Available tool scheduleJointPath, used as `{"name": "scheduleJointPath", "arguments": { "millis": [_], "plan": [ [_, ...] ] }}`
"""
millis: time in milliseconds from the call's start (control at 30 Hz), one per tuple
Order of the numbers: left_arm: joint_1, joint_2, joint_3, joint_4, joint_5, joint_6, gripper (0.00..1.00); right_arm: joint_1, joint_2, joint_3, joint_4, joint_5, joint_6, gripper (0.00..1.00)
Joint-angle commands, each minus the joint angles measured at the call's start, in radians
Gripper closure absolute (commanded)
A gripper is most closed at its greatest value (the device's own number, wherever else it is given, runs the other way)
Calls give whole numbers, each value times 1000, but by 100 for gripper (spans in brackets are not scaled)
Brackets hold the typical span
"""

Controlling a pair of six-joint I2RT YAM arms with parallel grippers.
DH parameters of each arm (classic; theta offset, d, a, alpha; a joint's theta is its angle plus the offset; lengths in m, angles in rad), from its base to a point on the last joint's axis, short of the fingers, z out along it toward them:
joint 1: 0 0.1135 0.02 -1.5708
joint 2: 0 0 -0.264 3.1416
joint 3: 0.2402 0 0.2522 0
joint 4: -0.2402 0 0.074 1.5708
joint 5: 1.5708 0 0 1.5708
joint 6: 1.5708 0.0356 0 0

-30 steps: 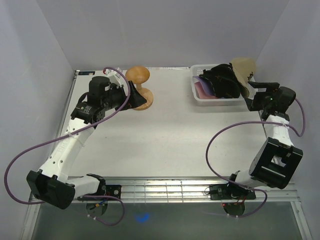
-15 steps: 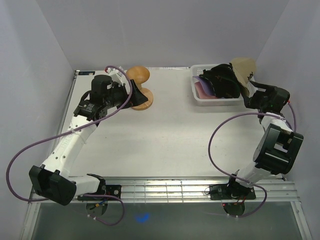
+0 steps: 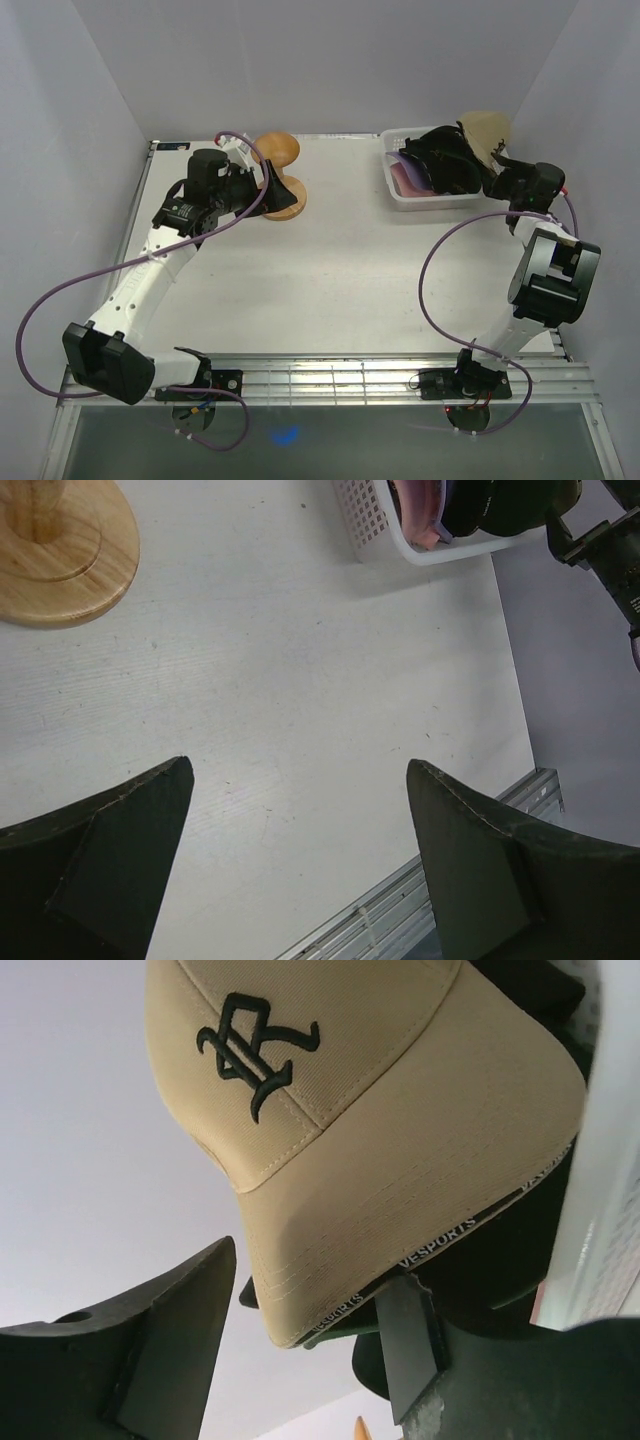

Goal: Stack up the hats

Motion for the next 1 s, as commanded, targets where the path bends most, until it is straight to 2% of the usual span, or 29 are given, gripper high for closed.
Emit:
{"name": "scheduleJointPath", "arguments": {
  "millis": [0, 67, 200, 267, 300, 467, 633, 967],
  "plan": [
    [-2, -1, 42, 6, 3, 20, 2, 13, 22, 40, 67, 33, 31, 40],
    [-2, 0, 50, -3, 0, 24, 2, 13, 28, 36, 75, 36, 31, 46],
    [-2, 0, 56, -12, -9, 32, 2, 13, 30, 37, 89, 26, 23, 74],
    [-2, -1, 59, -15, -9, 32, 2, 13, 27, 33, 99, 23, 28, 82],
    [-2, -3, 61, -15, -11, 34, 2, 13, 28, 34, 127, 14, 34, 92],
    [-2, -10, 71, -20, -15, 38, 2, 13, 19, 65, 208, 5, 42, 92],
    [-2, -15, 94, -24, -17, 46, 3, 13, 30, 150, 366, -13, 58, 92],
    [-2, -4, 169, -38, -28, 49, 3, 51, 42, 345, 454, -59, 35, 92]
  ]
}}
